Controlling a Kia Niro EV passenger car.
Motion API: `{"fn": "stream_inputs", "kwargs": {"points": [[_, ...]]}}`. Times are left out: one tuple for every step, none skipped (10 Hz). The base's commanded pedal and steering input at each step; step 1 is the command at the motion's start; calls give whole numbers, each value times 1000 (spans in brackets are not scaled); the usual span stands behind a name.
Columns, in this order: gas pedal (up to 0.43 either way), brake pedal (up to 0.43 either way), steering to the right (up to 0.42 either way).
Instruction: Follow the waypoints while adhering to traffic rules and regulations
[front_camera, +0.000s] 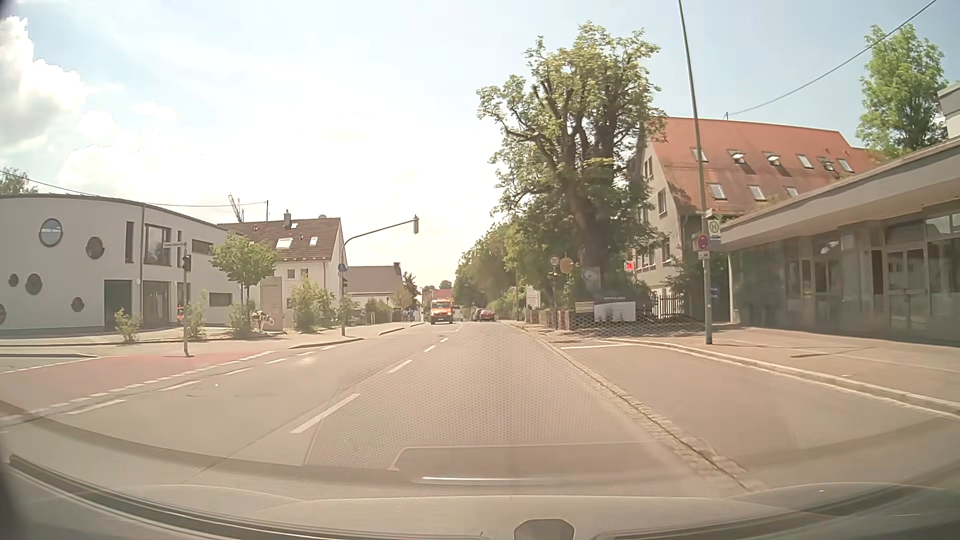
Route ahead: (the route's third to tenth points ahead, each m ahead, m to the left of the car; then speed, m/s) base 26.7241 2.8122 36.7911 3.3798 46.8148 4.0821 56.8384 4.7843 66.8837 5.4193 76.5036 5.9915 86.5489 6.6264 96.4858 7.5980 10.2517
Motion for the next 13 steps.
{"fn": "stream_inputs", "kwargs": {"points": [[79, 0, -8], [79, 0, -8], [79, 0, -9], [79, 0, -9], [67, 0, -9], [67, 0, -10], [59, 0, -10], [59, 0, -10], [47, 0, -10], [47, 0, -10], [47, 0, -10], [47, 0, -10], [39, 0, -11]]}}
